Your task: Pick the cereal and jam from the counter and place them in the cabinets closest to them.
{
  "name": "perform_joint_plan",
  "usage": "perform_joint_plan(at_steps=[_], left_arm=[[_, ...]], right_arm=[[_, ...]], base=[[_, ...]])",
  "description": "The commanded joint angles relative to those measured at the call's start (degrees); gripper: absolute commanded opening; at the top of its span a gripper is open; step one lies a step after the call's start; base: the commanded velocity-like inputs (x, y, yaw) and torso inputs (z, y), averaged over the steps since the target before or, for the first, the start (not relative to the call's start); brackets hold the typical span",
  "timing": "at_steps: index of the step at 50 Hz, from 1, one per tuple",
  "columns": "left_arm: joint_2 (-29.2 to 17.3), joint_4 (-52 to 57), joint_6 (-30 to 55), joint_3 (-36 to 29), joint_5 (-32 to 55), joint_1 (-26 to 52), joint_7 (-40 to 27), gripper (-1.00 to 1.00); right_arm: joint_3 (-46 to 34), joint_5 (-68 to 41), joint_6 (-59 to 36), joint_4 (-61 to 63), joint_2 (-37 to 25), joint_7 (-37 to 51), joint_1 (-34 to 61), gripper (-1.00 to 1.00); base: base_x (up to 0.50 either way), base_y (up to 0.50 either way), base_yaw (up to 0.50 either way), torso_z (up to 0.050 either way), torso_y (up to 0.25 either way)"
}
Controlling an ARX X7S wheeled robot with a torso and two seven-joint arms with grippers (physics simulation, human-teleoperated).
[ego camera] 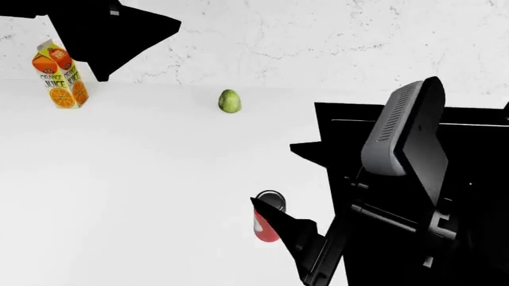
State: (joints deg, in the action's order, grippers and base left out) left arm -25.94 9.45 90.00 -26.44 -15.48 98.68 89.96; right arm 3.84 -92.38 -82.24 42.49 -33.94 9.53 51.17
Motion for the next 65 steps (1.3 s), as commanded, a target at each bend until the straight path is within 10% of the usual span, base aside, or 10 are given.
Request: perform_joint_plan(at_steps=[1,65], left_arm=[[-0.1,0.1,0.0,-0.2,0.1,0.0,0.0,1.0],[0.3,0.7,0.0,0.8,-0.6,-1.4,0.0,1.0]], right_arm=[[-1.0,6.7,1.3,1.6,1.0,-4.8,-3.4,1.0],[-19.8,40.1,18.2,-4.2,1.3,-19.2,-15.9,1.0]], base=[[0.0,0.0,0.0,0.0,0.0],[0.0,0.0,0.0,0.0,0.0]])
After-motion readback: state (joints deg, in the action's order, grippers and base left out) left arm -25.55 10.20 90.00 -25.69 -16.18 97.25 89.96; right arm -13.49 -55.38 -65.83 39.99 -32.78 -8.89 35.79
